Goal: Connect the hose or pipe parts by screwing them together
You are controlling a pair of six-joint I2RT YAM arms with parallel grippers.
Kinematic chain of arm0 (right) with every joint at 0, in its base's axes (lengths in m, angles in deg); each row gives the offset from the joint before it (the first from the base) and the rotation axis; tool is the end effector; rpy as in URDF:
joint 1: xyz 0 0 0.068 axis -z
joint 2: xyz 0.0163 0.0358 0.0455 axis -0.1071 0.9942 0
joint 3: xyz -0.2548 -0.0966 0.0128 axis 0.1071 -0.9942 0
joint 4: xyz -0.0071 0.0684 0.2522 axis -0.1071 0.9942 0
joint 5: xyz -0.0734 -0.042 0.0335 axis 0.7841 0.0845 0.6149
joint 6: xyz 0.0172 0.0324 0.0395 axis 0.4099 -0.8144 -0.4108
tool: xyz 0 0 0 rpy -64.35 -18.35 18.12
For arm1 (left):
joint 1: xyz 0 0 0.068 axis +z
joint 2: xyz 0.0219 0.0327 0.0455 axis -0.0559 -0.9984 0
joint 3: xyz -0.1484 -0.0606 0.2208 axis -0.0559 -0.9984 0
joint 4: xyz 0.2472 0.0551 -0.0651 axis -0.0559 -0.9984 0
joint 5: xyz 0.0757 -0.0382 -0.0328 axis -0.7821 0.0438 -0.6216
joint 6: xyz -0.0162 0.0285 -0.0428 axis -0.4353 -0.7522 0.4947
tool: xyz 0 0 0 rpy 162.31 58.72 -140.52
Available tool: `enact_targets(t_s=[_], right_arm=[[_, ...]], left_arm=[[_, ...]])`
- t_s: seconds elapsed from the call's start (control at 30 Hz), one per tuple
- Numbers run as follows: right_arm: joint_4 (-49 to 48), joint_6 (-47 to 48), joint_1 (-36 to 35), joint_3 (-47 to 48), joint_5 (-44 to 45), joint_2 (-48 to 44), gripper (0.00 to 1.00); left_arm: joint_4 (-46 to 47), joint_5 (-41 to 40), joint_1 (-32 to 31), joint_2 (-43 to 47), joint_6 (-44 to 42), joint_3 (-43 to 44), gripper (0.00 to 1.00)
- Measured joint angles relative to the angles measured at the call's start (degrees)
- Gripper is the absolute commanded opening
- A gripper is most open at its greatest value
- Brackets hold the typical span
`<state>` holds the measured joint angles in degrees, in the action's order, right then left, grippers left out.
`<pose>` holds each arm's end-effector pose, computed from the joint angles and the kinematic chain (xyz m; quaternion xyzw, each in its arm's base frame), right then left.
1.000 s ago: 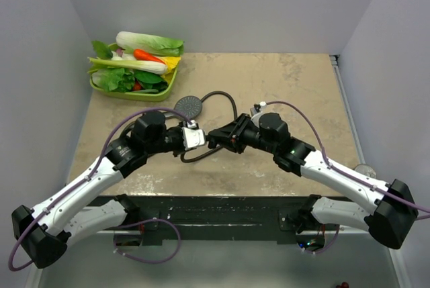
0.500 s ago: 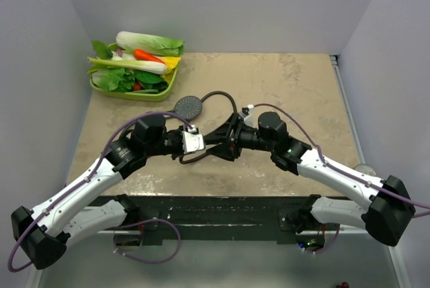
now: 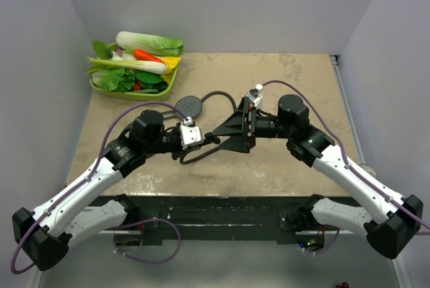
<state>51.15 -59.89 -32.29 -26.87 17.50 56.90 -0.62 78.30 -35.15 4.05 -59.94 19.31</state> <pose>0.1716 0.1660 0.3562 0.0447 0.7374 0.6692 0.0795 0.1482 -0.1383 0.3095 0.5479 0.6432 -0.2561 0.4696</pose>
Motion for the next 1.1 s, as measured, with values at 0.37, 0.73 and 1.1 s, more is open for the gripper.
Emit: enact_targets(t_s=[0.37, 0.73, 1.1], right_arm=[[31.39, 52.37, 0.96, 20.44, 12.13, -4.66, 0.49], [32.87, 73.83, 0.94, 18.43, 8.17, -10.56, 0.01], [31.61, 78.55, -5.53, 28.48, -2.49, 0.87, 0.0]], left_arm=[[0.96, 14.01, 3.04, 0.9, 5.18, 0.92, 0.0], [5.49, 29.35, 4.98, 1.7, 13.68, 4.35, 0.0], [7.58, 32.83, 5.33, 1.7, 16.68, 4.33, 0.0]])
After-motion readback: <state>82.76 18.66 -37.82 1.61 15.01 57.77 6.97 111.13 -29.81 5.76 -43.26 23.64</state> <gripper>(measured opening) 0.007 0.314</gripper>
